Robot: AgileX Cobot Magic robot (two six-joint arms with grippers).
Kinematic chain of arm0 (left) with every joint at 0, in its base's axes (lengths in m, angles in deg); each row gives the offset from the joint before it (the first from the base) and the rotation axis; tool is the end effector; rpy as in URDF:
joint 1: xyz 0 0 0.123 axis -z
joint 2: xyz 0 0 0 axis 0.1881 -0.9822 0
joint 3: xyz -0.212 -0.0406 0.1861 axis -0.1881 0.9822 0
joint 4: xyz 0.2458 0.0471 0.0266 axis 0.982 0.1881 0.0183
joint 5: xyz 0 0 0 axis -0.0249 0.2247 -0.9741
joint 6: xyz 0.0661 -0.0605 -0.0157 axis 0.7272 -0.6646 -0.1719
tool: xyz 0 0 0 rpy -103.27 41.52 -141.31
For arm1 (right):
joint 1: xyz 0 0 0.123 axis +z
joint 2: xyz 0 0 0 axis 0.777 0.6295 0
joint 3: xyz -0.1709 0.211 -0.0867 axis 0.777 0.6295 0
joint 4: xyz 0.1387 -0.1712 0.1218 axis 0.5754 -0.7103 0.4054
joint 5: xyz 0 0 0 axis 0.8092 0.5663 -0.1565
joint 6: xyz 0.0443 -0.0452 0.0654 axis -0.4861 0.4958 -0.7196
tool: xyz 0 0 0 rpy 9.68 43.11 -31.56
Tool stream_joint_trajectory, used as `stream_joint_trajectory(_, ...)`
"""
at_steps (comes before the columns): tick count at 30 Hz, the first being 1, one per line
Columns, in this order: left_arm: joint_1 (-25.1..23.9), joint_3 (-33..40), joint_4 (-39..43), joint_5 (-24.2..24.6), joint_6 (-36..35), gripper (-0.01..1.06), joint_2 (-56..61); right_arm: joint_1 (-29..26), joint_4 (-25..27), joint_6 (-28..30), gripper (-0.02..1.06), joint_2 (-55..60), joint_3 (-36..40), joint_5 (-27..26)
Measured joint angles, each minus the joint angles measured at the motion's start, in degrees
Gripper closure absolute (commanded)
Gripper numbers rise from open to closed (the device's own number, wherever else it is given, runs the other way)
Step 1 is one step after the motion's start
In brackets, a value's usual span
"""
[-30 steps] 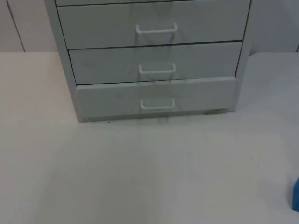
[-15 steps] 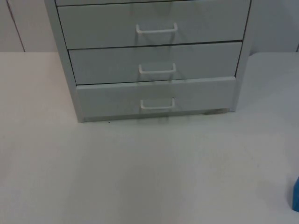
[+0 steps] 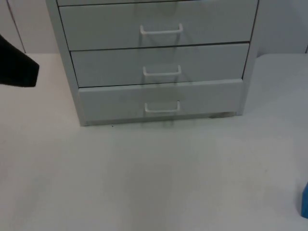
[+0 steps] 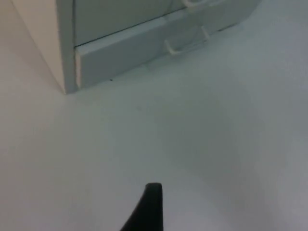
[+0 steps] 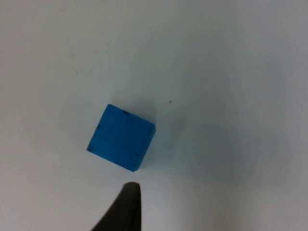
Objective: Open the drawer with the left hand, place the block into the drawer with the right hand, then close the drawer with the left hand.
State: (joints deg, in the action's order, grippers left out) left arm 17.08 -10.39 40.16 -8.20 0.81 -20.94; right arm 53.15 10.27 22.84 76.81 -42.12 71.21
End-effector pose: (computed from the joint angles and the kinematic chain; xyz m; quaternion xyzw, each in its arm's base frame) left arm 0.1643 -0.0573 0.2922 0.1821 0.8988 -0.2045 0.3422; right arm 0.1501 0.0062 0.2639 -0.0136 0.9646 0.0090 0.2634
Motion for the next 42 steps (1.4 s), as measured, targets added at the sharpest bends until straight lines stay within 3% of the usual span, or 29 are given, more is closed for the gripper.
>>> stream_joint_trajectory(2,1.9,0.0,-0.1,-1.0,0.1,0.18,-0.5,0.0,0.0,0.0,-0.01,0.0,0.0,0.0)
stream_joint_trajectory(7,15.8,0.0,2.9,-7.7,-0.7,0.18,-3.1,0.0,-0.4,0.0,-0.01,0.0,0.0,-0.4)
stream_joint_trajectory(8,15.8,0.0,2.9,-7.7,-0.7,0.18,-3.1,0.0,-0.4,0.0,-0.01,0.0,0.0,-0.4)
stream_joint_trajectory(13,29.5,0.0,16.5,-13.3,-10.3,0.18,-8.1,0.0,-0.4,0.0,-0.01,0.0,0.0,-0.6)
stream_joint_trajectory(19,38.0,-0.7,29.8,-14.2,-20.7,0.18,-13.4,0.0,-0.4,0.0,-0.01,0.0,0.0,-0.9)
stream_joint_trajectory(24,45.4,-2.9,48.2,-13.3,-30.8,0.18,-20.2,0.0,-0.4,0.0,-0.01,0.0,0.0,-1.2)
stream_joint_trajectory(31,49.1,-3.5,60.0,-12.5,-34.1,0.18,-25.7,0.0,-0.4,0.0,-0.01,0.0,0.0,-1.2)
stream_joint_trajectory(34,49.1,-3.6,64.1,-14.4,-34.5,0.18,-28.2,0.0,-0.4,0.0,-0.01,0.0,0.0,-1.2)
stream_joint_trajectory(42,49.1,-7.6,70.5,-16.3,-36.2,0.31,-34.9,0.0,-0.4,0.0,-0.01,0.0,0.0,-1.8)
